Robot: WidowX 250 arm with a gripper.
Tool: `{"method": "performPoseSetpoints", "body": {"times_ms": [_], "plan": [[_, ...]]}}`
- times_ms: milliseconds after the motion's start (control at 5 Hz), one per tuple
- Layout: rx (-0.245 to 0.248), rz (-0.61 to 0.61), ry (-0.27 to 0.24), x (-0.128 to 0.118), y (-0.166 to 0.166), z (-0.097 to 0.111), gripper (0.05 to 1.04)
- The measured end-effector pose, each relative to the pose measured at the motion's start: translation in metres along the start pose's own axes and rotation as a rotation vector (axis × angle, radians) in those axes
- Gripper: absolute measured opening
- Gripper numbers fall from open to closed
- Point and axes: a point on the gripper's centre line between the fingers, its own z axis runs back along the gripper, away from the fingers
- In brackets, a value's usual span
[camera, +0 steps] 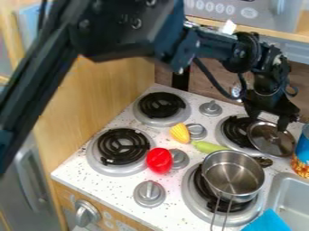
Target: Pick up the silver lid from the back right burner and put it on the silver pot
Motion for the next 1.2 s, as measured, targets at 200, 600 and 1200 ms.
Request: {"method": "performPoseSetpoints", "body": {"times_ms": [200,600,1200], "plan": [[0.006,0.000,0.006,0.006,-0.003,-0.008,1.001],[0.005,-0.005,0.043,0.010,-0.004,-0.027,1.001],[0.020,-0.058,0.079,0.006,-0.014,-0.048,1.001]]}}
